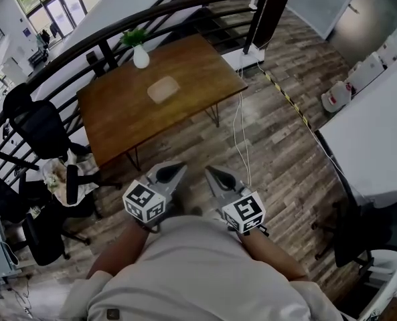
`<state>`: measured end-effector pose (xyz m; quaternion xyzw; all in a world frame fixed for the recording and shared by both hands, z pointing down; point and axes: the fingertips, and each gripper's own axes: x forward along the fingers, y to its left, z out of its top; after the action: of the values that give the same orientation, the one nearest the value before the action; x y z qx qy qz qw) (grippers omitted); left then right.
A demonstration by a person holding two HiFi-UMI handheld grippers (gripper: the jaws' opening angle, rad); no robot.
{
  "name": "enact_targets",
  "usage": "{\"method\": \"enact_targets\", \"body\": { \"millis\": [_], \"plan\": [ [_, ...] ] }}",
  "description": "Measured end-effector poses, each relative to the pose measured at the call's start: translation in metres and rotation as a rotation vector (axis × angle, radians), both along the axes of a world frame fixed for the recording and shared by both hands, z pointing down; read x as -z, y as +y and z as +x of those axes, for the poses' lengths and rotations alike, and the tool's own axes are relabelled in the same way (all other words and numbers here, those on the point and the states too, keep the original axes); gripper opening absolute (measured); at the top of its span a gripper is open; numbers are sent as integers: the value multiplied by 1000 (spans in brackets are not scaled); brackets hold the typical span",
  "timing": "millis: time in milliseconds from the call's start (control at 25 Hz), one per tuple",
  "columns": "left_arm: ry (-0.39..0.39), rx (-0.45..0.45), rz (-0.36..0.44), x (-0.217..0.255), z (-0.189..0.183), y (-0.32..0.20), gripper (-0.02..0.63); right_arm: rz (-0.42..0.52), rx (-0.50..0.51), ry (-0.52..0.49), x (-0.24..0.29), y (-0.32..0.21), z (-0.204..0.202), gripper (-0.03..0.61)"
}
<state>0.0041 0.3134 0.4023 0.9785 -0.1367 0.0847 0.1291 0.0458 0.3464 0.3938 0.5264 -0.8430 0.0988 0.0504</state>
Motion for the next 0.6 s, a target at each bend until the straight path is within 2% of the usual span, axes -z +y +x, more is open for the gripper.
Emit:
{"method": "enact_targets", "body": {
  "millis": [440,600],
  "plan": [
    [-16,-33,-15,-8,22,-25,3,-22,-43,-66,-9,-22,28,5],
    [-16,-37,-23,-11,18,-43,3,-33,-49,-66,-13,-42,25,5]
  ]
}}
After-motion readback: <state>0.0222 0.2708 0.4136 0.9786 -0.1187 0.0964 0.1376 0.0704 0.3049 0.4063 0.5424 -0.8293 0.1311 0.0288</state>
